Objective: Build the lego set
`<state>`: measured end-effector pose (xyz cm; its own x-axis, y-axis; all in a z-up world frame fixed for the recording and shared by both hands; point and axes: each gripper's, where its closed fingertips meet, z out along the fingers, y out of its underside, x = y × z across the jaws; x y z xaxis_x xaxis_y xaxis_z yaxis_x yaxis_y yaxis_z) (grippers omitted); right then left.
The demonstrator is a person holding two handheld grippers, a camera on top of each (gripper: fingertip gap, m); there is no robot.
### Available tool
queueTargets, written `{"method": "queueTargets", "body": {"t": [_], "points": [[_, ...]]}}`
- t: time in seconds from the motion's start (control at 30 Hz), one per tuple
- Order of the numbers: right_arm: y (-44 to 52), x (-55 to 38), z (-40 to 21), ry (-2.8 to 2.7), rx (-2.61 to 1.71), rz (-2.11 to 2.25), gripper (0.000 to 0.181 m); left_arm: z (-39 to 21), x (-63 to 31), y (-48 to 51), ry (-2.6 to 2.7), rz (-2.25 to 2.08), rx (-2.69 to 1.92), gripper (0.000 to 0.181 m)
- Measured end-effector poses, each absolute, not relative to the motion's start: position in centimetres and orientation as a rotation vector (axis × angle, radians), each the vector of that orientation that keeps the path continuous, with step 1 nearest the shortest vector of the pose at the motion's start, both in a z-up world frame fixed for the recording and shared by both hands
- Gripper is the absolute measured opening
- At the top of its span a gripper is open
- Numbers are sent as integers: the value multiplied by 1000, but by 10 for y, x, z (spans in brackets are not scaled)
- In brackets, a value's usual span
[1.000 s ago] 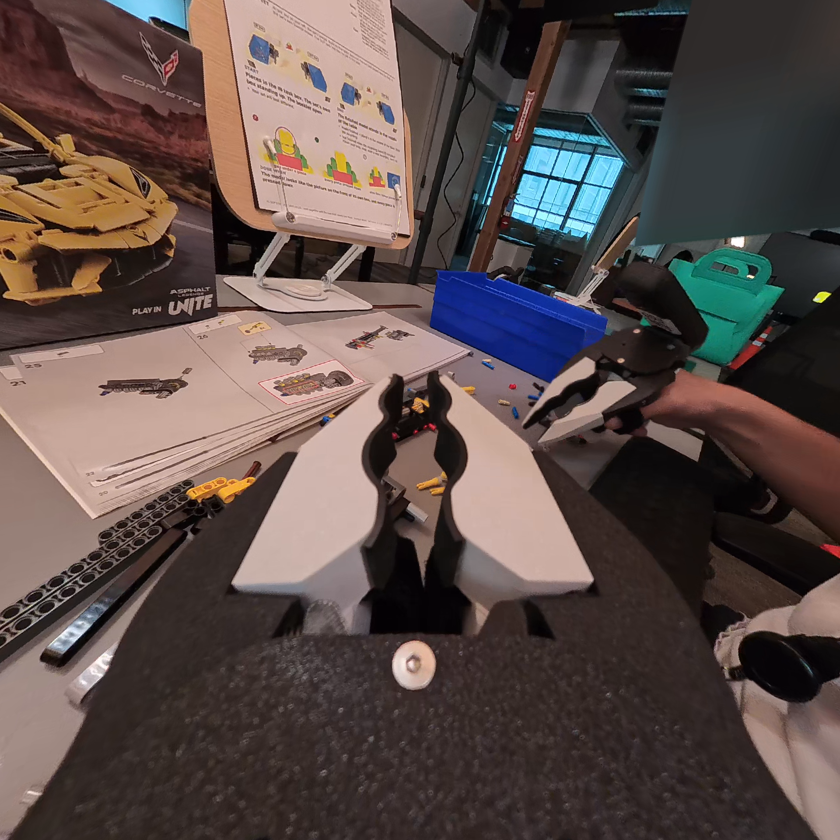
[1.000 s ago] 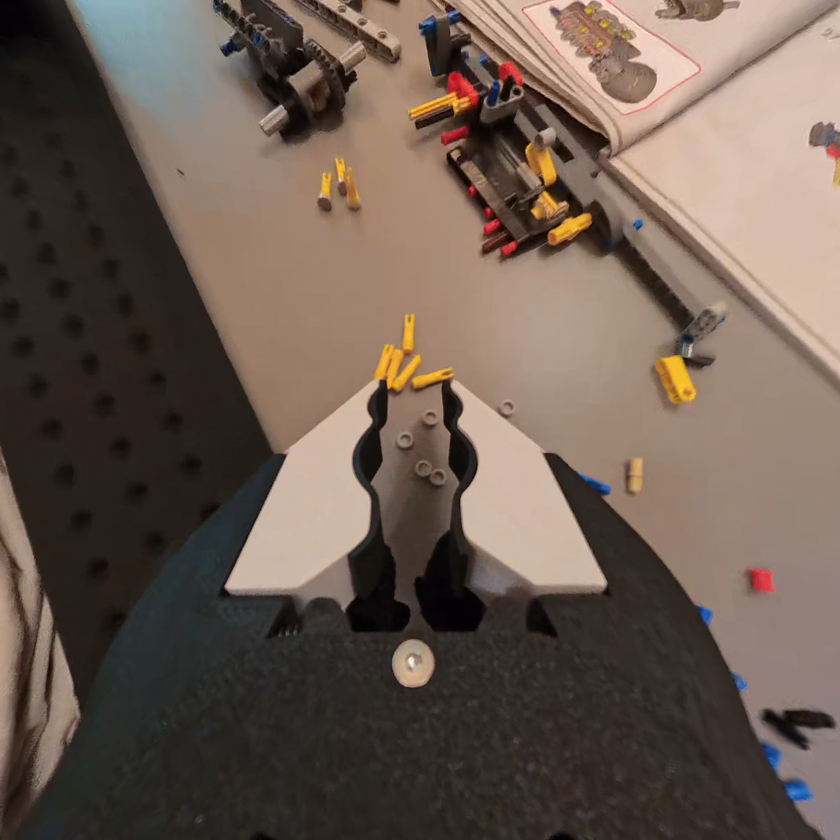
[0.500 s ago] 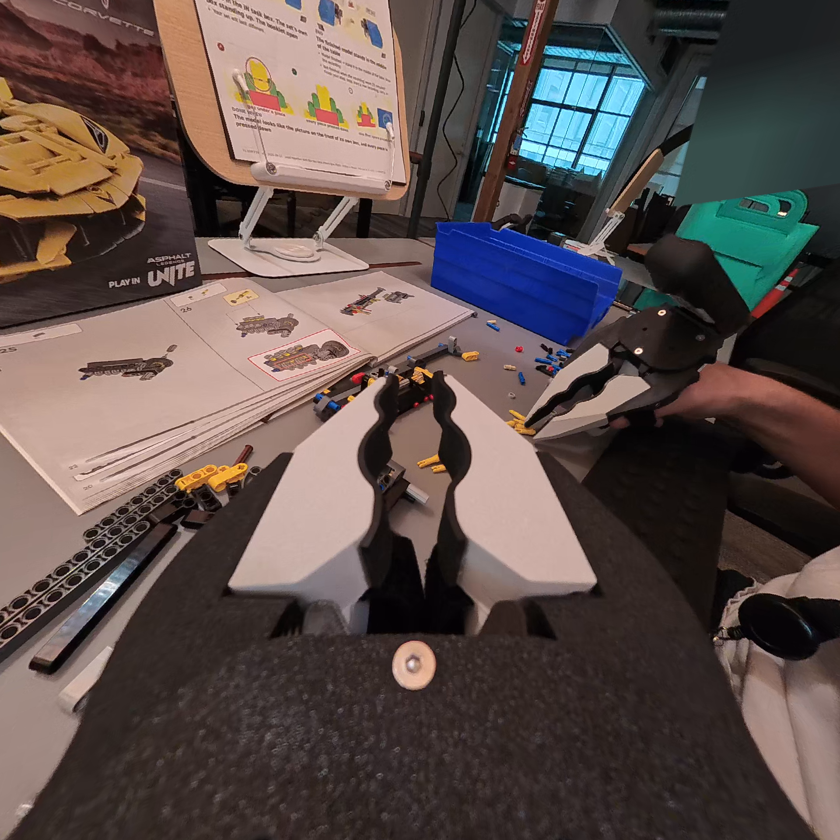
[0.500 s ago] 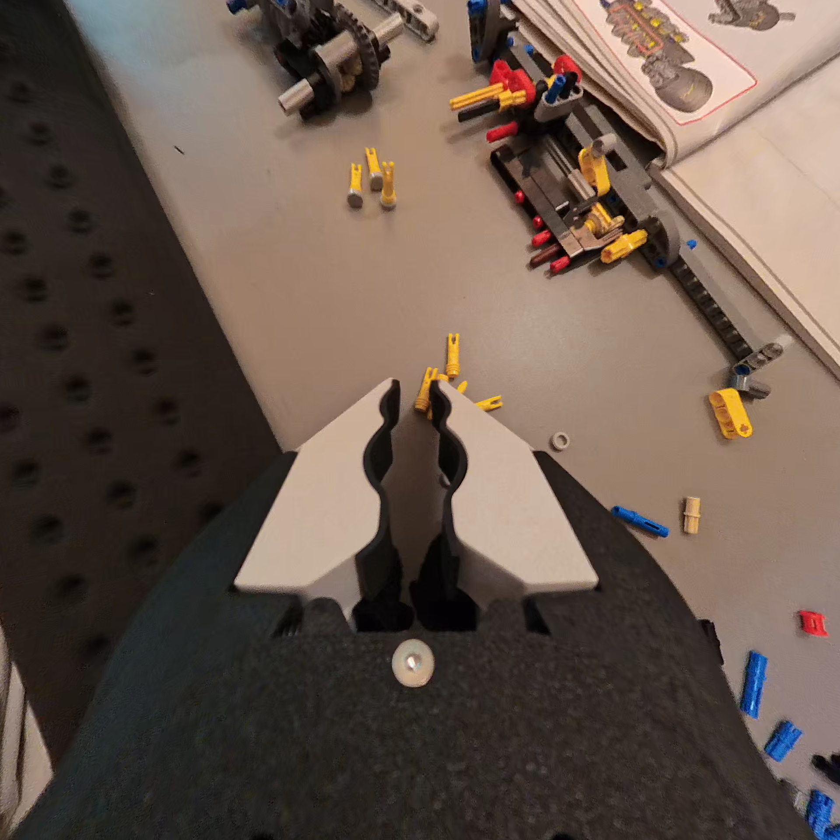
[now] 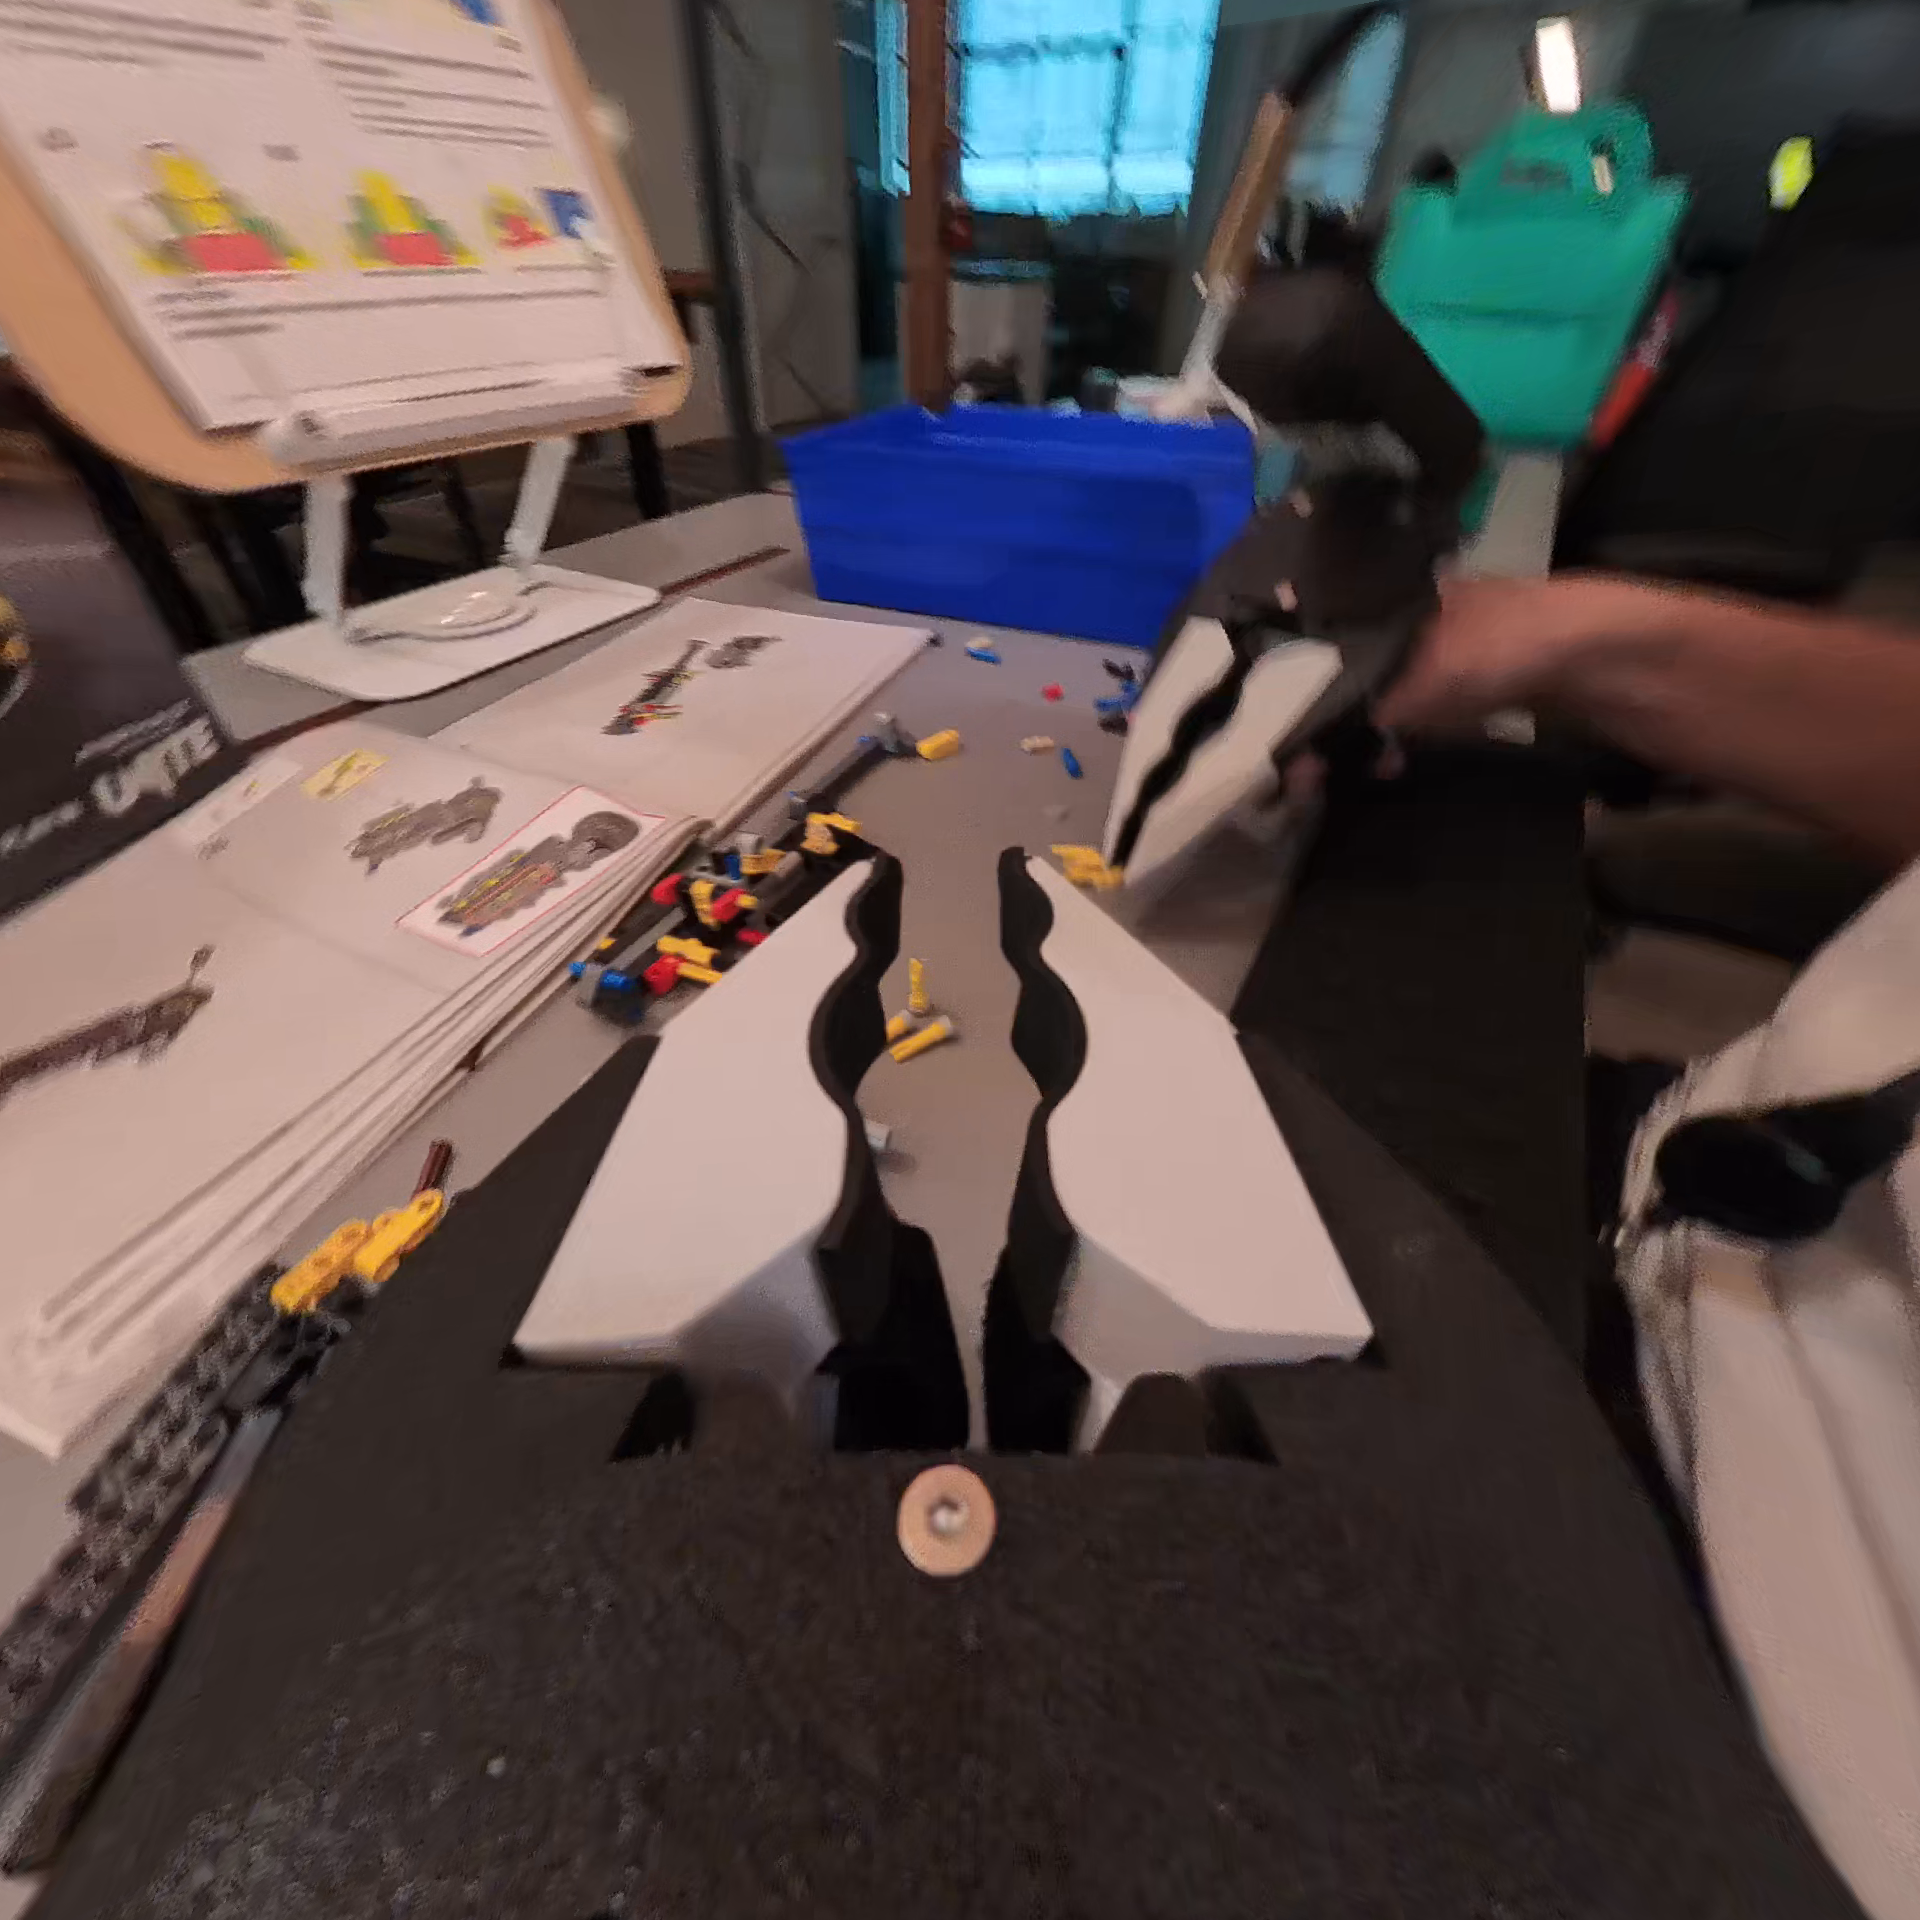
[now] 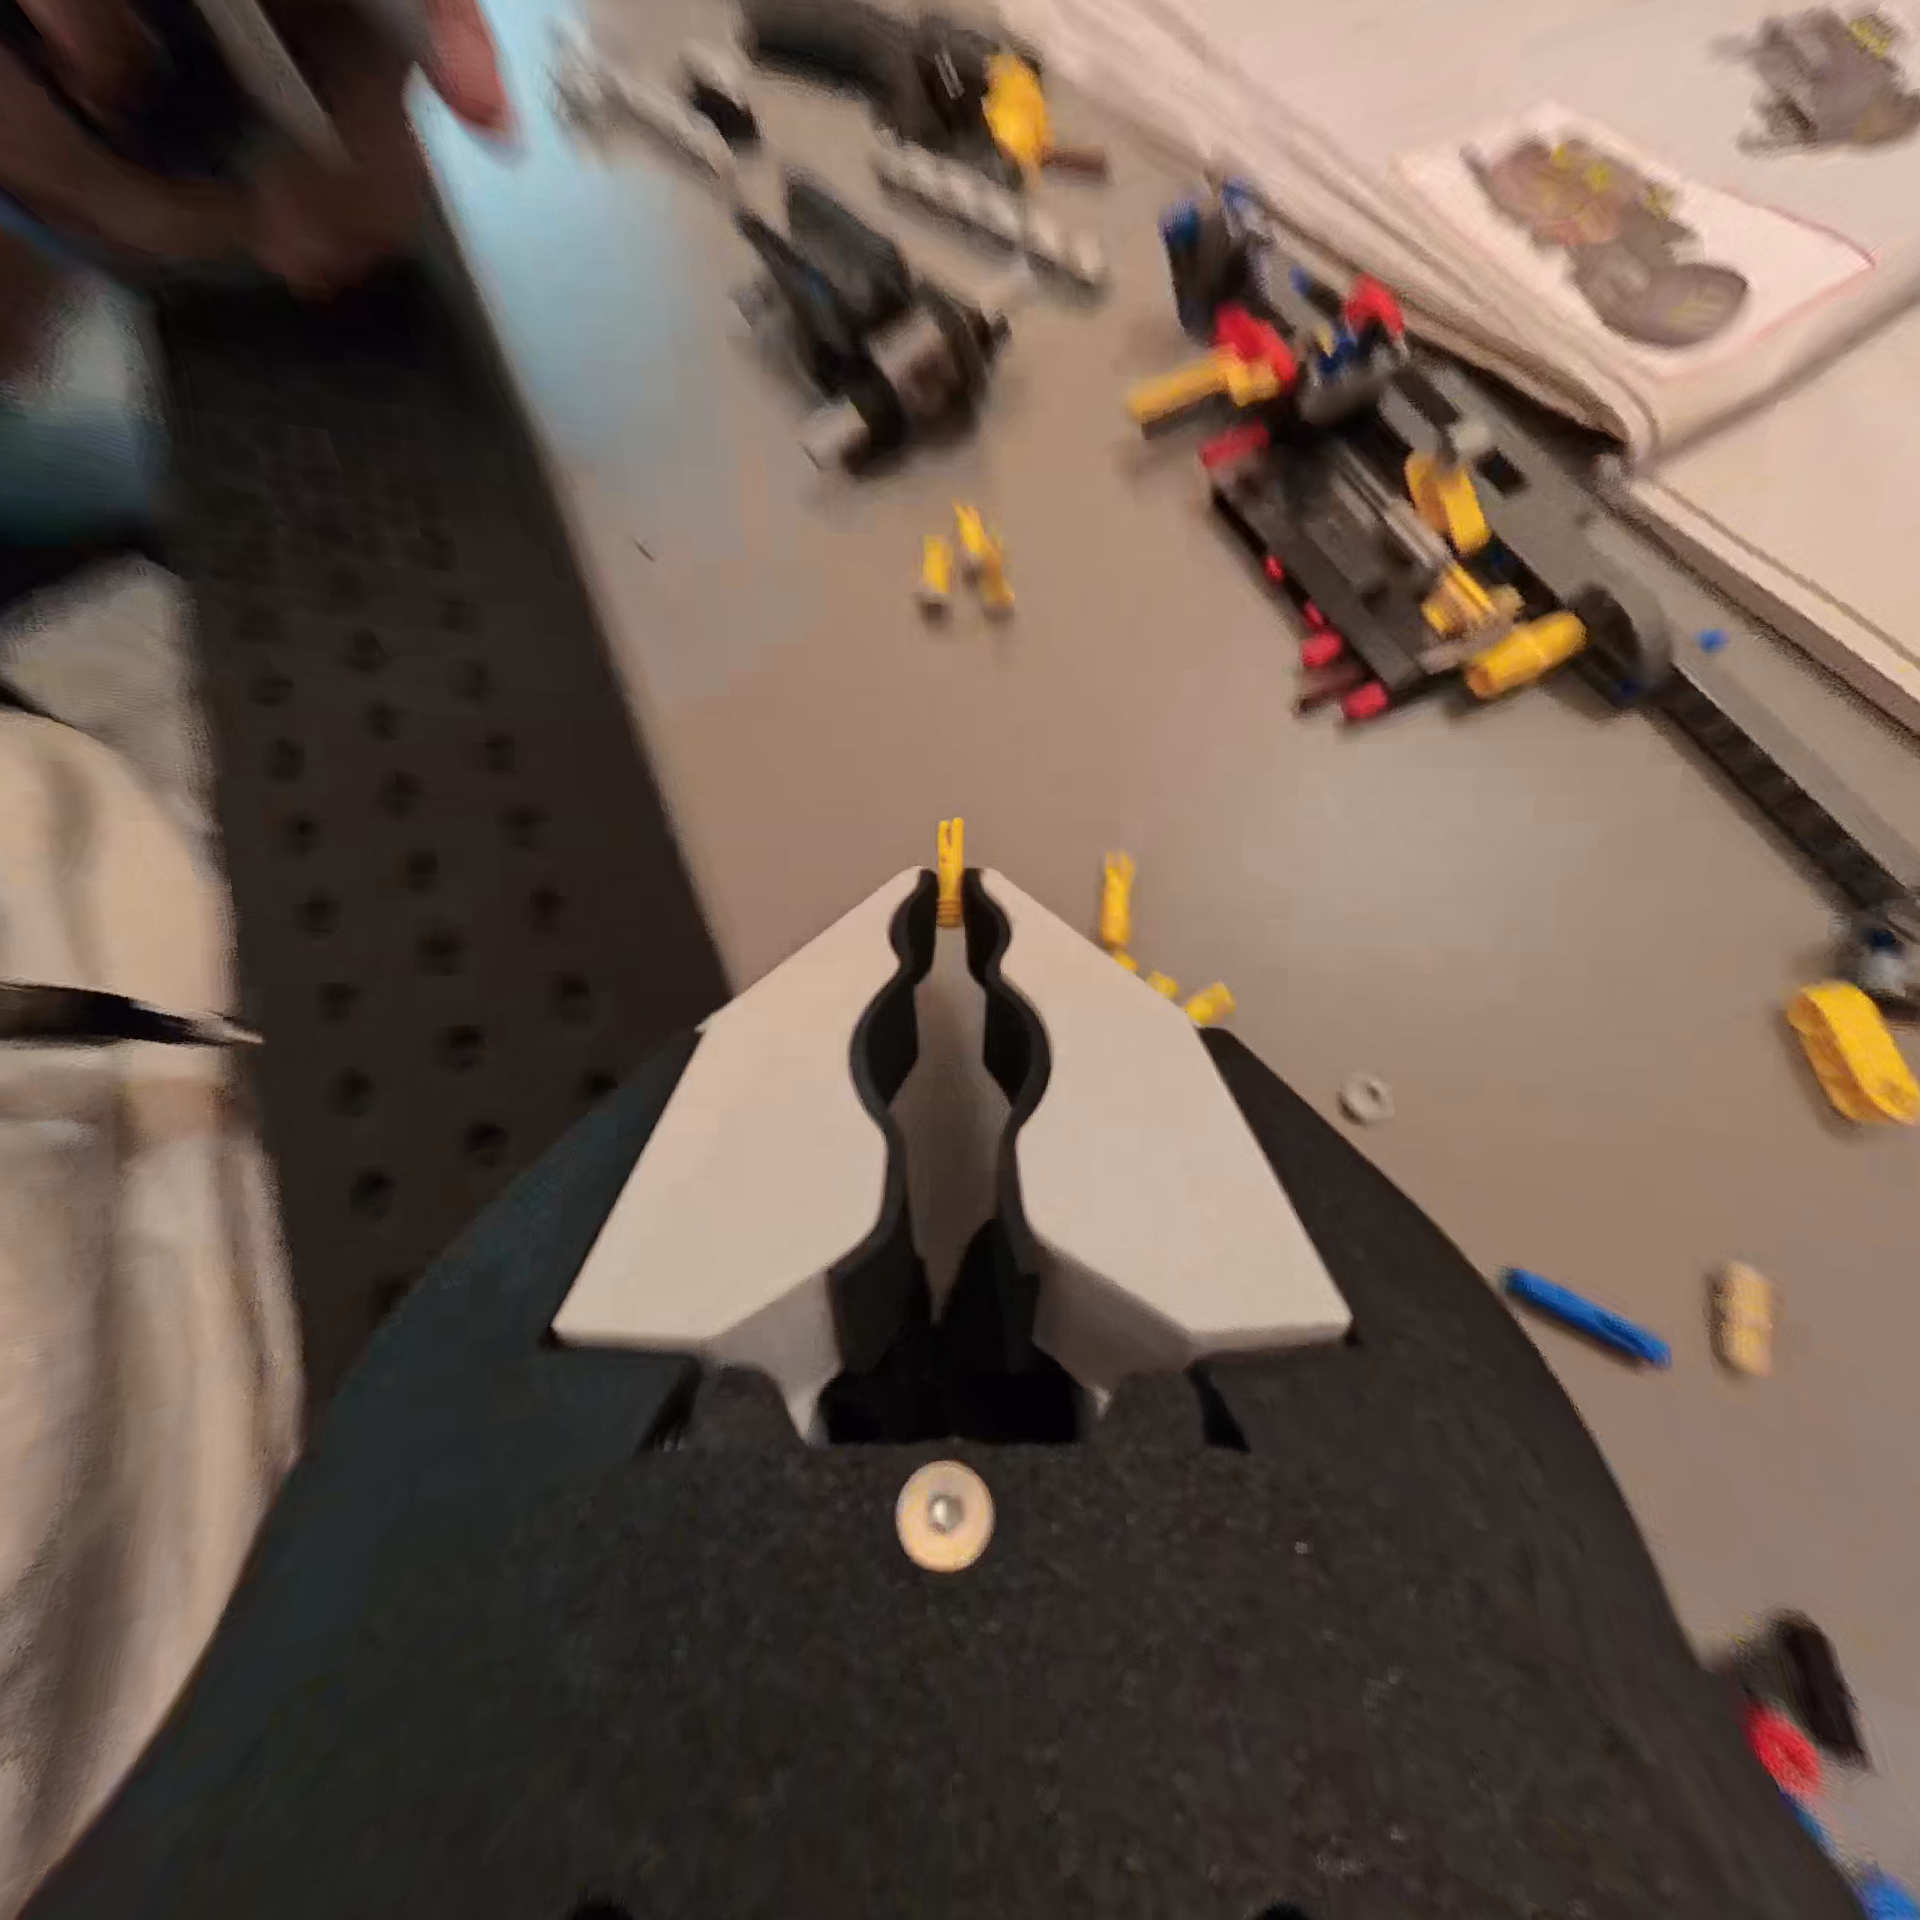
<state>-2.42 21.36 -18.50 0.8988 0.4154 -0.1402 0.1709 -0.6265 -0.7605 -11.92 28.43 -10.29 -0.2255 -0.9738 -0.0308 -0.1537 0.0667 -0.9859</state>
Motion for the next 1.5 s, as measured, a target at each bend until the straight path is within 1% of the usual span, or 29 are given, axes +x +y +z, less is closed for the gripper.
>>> {"method": "queueTargets", "body": {"t": [0.07, 0.1, 0.13, 0.17, 0.2, 0.23, 0.3, 0.4, 0.47, 0.63, 0.73, 0.87, 0.97, 1.07, 1.1, 1.23, 1.4, 1.5], "points": [[216, -45, -157, -428, -2121, 660, 4, -116, -111, 265, 1720, -1061, -982, 27], [219, -52, -145, -437, -2074, 756, 4, -120, -106, 260, 1785, -916, -852, 27], [222, -58, -136, -452, -2042, 837, 4, -122, -99, 257, 1821, -752, -706, 27], [223, -65, -129, -481, -2020, 917, 4, -123, -92, 256, 1833, -595, -567, 22], [226, -71, -123, -507, -1997, 966, 4, -123, -85, 256, 1837, -485, -467, 17], [228, -76, -117, -535, -1973, 1001, 4, -123, -79, 254, 1852, -441, -414, 17], [227, -85, -107, -586, -1929, 1072, 4, -120, -73, 247, 1869, -485, -359, 18], [230, -81, -115, -631, -1985, 980, 4, -111, -73, 239, 1839, -497, -224, 18], [227, -86, -111, -656, -1962, 1010, 4, -113, -73, 232, 1855, -503, -174, 17], [221, -90, -111, -712, -1964, 1025, 4, -112, -74, 220, 1843, -527, -120, 9], [220, -88, -105, -691, -1922, 1038, 5, -107, -73, 220, 1809, -563, -176, 6], [235, -74, -106, -590, -1892, 869, 5, -109, -61, 234, 1744, -539, -347, 4], [245, -62, -113, -495, -1890, 737, 11, -117, -54, 241, 1716, -507, -437, 3], [245, -59, -116, -443, -1854, 708, 10, -121, -52, 242, 1714, -550, -504, 3], [243, -61, -115, -438, -1835, 728, 6, -121, -52, 241, 1714, -563, -508, 3], [236, -65, -111, -399, -1781, 859, 5, -117, -56, 233, 1705, -624, -481, 3], [219, -76, -97, -365, -1675, 1286, 5, -100, -65, 215, 1638, -734, -368, 3], [212, -80, -90, -393, -1625, 1408, 5, -93, -68, 207, 1620, -778, -321, 3]]}}
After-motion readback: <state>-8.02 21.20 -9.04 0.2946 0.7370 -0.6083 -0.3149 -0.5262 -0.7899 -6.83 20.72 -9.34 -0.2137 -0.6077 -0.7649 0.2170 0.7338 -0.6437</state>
